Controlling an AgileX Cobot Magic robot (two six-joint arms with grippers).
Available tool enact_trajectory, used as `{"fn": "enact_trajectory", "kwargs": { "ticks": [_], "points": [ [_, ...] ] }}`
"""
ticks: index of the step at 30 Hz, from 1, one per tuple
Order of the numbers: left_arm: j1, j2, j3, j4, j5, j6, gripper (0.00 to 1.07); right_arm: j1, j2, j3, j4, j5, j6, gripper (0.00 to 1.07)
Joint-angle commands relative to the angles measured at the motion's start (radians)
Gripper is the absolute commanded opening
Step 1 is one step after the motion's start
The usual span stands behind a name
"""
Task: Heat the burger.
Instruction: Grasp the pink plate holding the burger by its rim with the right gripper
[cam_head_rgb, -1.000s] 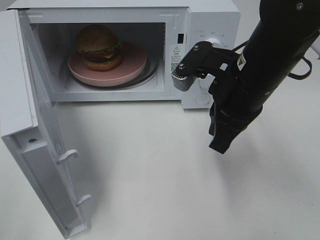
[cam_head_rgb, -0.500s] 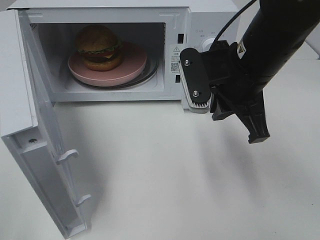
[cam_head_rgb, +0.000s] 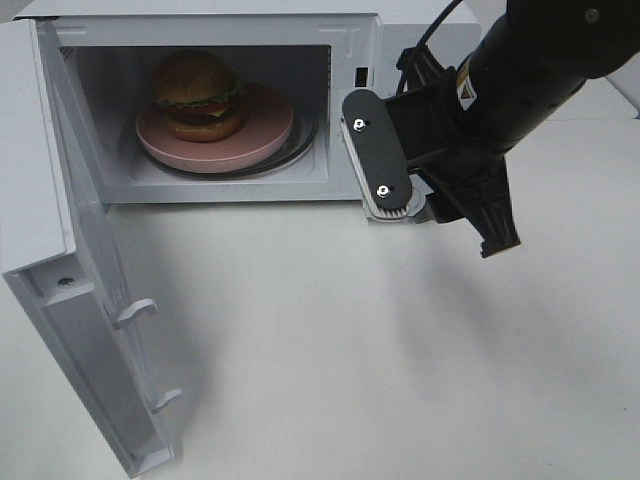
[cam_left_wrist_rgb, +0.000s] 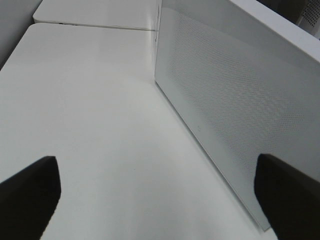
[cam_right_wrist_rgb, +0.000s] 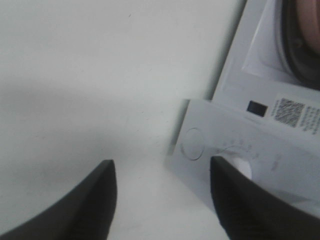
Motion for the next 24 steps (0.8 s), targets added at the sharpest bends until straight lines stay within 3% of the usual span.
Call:
{"fn": "enact_trajectory", "kwargs": {
  "ticks": [1, 4, 7, 18, 24],
  "points": [
    [0.004, -0.021, 0.005, -0.004, -0.007, -0.002, 0.98, 0.017, -0.008, -0.007, -0.038, -0.062, 0.070, 0.76],
    [0.004, -0.021, 0.005, -0.004, -0.007, -0.002, 0.98, 0.040, -0.008, -0.007, -0.086, -0.110, 0.132, 0.89],
    [0.004, -0.021, 0.005, -0.004, -0.007, -0.002, 0.98, 0.056, -0.008, -0.007, -0.132, -0.135, 0.163, 0.92],
    [0.004, -0.021, 0.005, -0.004, -0.007, -0.002, 0.98, 0.087, 0.032, -0.021, -0.169, -0.166, 0.172, 0.90],
    [0.004, -0.021, 0.005, -0.004, -0.007, -0.002, 0.98, 0.113, 0.118, -0.096, -0.173, -0.178, 0.210, 0.89]
  ]
}}
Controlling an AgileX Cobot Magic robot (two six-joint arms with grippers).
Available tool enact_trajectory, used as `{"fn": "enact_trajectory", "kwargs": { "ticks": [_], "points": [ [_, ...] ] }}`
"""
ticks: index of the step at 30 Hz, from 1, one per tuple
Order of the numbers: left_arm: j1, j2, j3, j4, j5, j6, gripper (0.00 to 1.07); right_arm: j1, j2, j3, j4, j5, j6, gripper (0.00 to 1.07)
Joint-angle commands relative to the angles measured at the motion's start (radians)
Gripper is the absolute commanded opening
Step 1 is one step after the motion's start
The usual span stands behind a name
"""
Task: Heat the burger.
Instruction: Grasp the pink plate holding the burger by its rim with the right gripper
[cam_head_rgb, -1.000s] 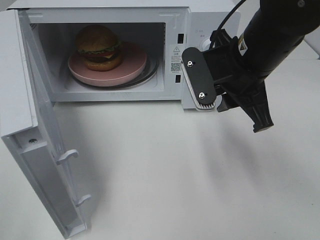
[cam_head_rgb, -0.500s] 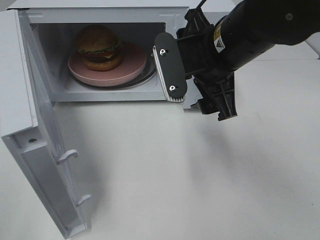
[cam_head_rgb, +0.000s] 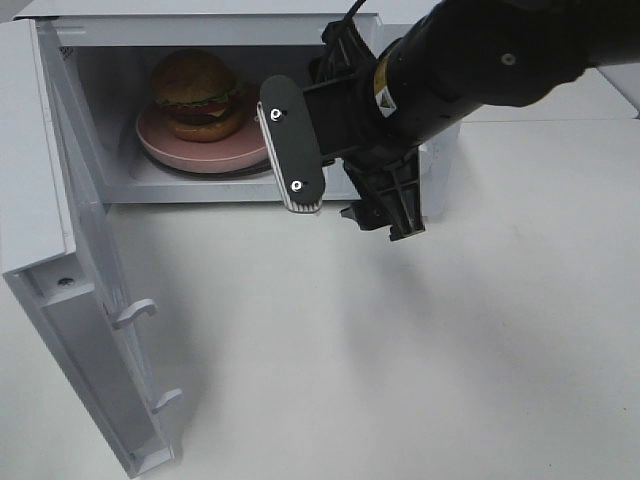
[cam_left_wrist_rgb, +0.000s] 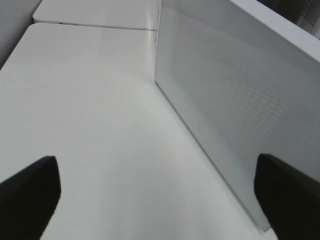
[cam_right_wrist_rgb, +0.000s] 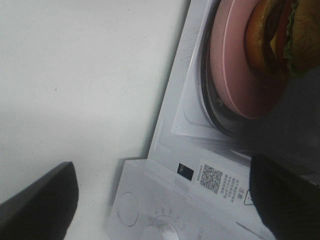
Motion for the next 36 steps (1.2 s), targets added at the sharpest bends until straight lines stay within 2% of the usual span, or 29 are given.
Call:
{"fn": "enact_trajectory", "kwargs": {
  "ticks": [1, 19, 36],
  "points": [
    [0.004, -0.021, 0.005, -0.004, -0.007, -0.002, 0.98, 0.015, 0.056, -0.064, -0.012, -0.015, 0.026, 0.88],
    [0.004, -0.021, 0.005, -0.004, -0.007, -0.002, 0.98, 0.023, 0.282, -0.276, -0.007, -0.037, 0.037, 0.86],
    [0.004, -0.021, 0.005, -0.004, -0.007, -0.002, 0.98, 0.023, 0.531, -0.538, -0.004, -0.023, 0.104, 0.80]
  ]
}}
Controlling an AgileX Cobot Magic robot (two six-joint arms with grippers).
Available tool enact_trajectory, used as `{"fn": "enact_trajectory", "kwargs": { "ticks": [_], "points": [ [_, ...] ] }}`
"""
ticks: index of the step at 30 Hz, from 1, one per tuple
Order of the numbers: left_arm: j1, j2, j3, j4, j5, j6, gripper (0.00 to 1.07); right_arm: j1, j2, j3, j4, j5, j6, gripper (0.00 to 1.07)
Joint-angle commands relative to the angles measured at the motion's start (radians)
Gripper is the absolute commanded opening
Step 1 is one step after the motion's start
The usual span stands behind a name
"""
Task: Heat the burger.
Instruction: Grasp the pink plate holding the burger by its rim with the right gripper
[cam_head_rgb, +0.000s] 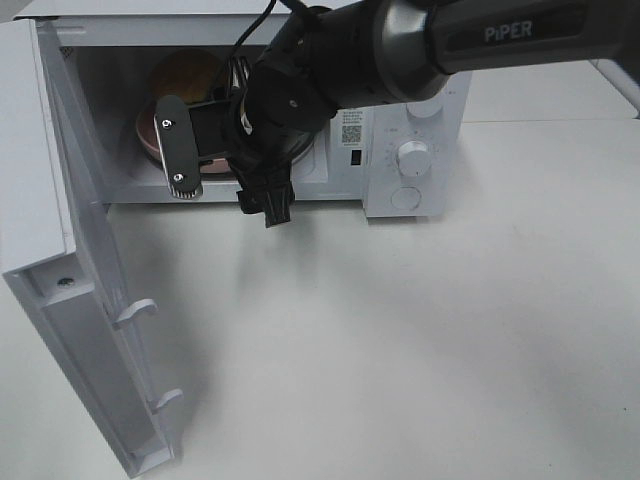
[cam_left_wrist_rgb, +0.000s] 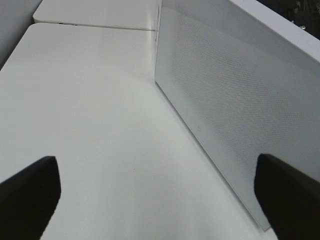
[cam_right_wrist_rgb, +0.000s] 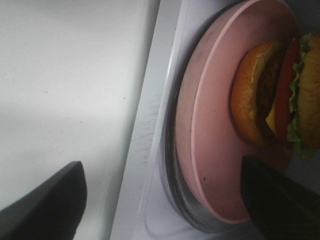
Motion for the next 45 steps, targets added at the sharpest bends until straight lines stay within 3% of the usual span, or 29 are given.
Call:
{"fn": "enact_trajectory", "kwargs": {
  "ticks": [1, 20, 33, 36, 37, 40, 42, 43, 45],
  "points": [
    [0.004, -0.021, 0.005, -0.004, -0.007, -0.002, 0.98, 0.001, 0.043, -0.051, 0.001, 0.008, 0.021, 0.80],
    [0.004, -0.021, 0.005, -0.004, -0.007, -0.002, 0.98, -0.048, 0.199, -0.259, 0.028, 0.018, 0.029, 0.76],
    [0.004, -0.021, 0.005, -0.004, -0.007, -0.002, 0.98, -0.048, 0.242, -0.297, 0.044, 0.014, 0.055, 0.75],
    [0.004, -0.021, 0.005, -0.004, -0.007, -0.002, 0.98, -0.048, 0.242, -0.297, 0.046, 0.013, 0.055, 0.69],
    [0.004, -0.021, 0.005, -0.004, -0.007, -0.002, 0.98, -0.048, 0.242, -0.297, 0.049, 0.013, 0.055, 0.61],
    [0.004, -0.021, 0.005, -0.004, -0.007, -0.002, 0.98, -0.048, 0.242, -0.297, 0.051, 0.013, 0.055, 0.56],
    [0.004, -0.021, 0.005, -0.004, -0.007, -0.002, 0.98, -0.048, 0.245, -0.297, 0.053, 0.010, 0.055, 0.38],
    [0.004, -0.021, 0.005, -0.004, -0.007, -0.002, 0.98, -0.048, 0.245, -0.297, 0.053, 0.010, 0.055, 0.38],
    [0.004, -0.021, 0.005, -0.004, -0.007, -0.002, 0.98, -0.047, 0.252, -0.297, 0.054, 0.003, 0.055, 0.24]
  ]
}}
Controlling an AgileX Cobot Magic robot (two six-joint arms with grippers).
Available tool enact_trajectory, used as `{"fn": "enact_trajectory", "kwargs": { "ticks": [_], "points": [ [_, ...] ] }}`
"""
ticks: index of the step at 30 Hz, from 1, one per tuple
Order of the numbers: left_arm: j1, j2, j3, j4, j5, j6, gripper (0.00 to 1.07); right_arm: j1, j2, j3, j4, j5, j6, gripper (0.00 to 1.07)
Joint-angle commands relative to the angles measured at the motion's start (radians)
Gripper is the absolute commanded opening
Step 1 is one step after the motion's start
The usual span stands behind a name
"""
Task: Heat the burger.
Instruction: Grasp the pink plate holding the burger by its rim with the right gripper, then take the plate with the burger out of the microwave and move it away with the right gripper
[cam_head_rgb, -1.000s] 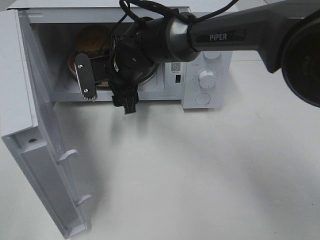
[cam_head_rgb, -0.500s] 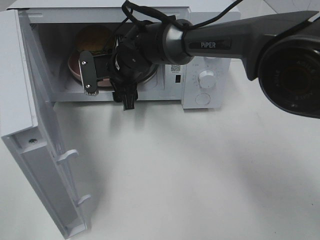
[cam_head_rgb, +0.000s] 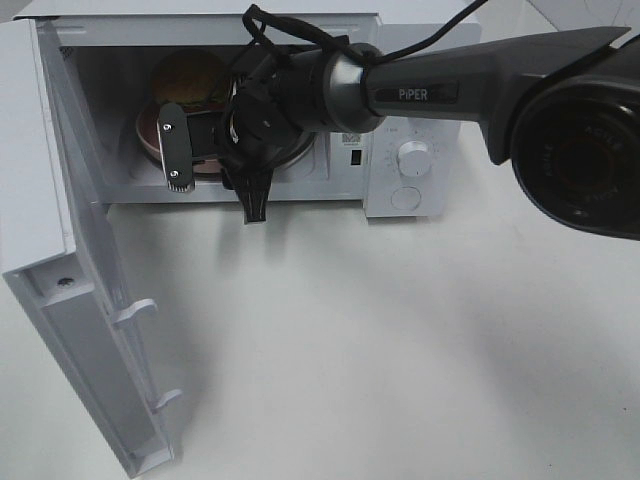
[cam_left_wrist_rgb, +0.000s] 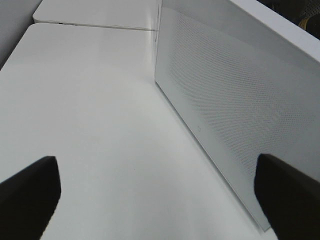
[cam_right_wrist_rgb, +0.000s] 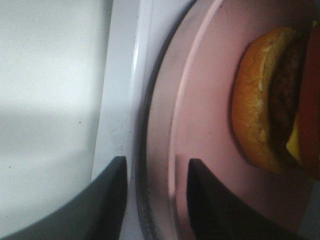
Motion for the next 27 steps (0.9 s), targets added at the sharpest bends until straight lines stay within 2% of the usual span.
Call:
{"fn": "enact_trajectory", "kwargs": {
  "ticks": [1, 2, 3, 5, 8, 9, 27],
  "points": [
    [0.004, -0.021, 0.005, -0.004, -0.007, -0.002, 0.98, -0.002, 0.007, -0.008, 0.006, -0.009, 0.008, 0.24],
    [0.004, -0.021, 0.005, -0.004, -0.007, -0.002, 0.98, -0.002, 0.008, -0.008, 0.012, -0.013, 0.008, 0.20],
    [0.004, -0.021, 0.005, -0.004, -0.007, -0.002, 0.98, -0.002, 0.008, -0.008, 0.012, -0.013, 0.008, 0.20],
    [0.004, -0.021, 0.005, -0.004, -0.007, -0.002, 0.98, -0.002, 0.015, -0.008, 0.047, -0.030, 0.008, 0.07],
    [0.004, -0.021, 0.005, -0.004, -0.007, -0.002, 0.98, -0.001, 0.015, -0.008, 0.047, -0.033, 0.007, 0.04],
    [0.004, -0.021, 0.005, -0.004, -0.007, -0.002, 0.98, -0.001, 0.015, -0.008, 0.047, -0.036, 0.002, 0.00],
    [0.004, -0.021, 0.005, -0.004, -0.007, -0.002, 0.98, 0.011, 0.002, -0.008, 0.081, 0.046, -0.134, 0.00]
  ]
}}
